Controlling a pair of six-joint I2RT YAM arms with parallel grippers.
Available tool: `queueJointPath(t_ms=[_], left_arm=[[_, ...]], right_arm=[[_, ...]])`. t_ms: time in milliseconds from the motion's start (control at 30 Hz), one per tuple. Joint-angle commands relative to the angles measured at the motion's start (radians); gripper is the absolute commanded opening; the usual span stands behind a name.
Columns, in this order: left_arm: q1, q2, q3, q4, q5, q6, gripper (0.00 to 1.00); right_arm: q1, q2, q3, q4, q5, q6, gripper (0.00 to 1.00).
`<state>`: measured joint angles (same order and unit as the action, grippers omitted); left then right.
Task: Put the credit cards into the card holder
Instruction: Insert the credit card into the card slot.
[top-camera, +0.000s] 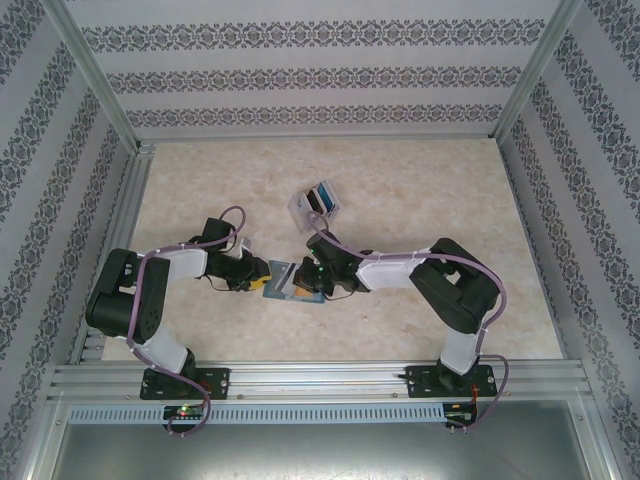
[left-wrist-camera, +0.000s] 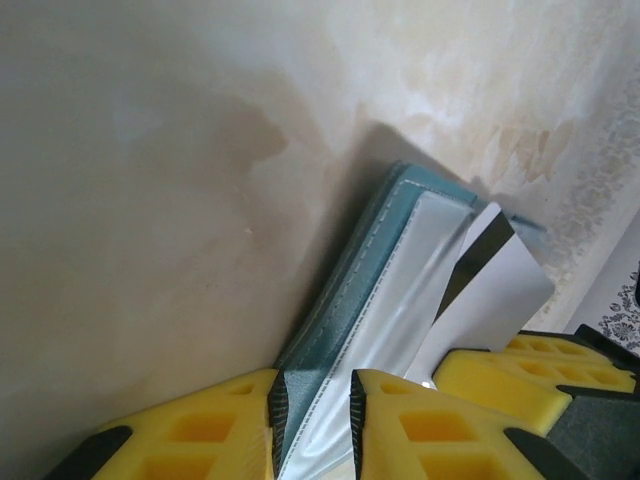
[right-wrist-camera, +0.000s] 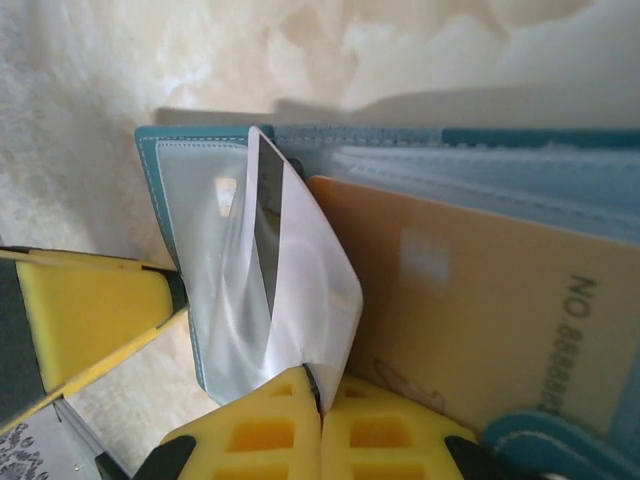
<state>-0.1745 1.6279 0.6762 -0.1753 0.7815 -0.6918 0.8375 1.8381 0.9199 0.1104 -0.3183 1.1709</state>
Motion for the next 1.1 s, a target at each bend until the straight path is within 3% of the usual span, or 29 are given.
queueJointPath(t_ms=[0,167,600,1067], left_arm=[[-0.011,0.052,-0.038,0.007,-0.027,0.021,0.28],[-0.011,0.056,-0.025,-0.006,-0.031,0.028,0.27],[-0.011,0.067,-0.007,-0.018,-0.044,0.033,0.27],[-0.01,0.056,-0.018,-0.01,-0.051,0.023,0.27]], right_arm=[[0.023,0.083,0.061,-0.096,-0.039,-0.062,0.0],[0.027,0.112,0.094,-0.118,-0.128,-0.092,0.0],[-0.019,-0.048,-0.018,-0.206,-0.128,-0.12,0.0],[-0.029,0.018,-0.003,-0.184,-0.202,-0.112,0.0]])
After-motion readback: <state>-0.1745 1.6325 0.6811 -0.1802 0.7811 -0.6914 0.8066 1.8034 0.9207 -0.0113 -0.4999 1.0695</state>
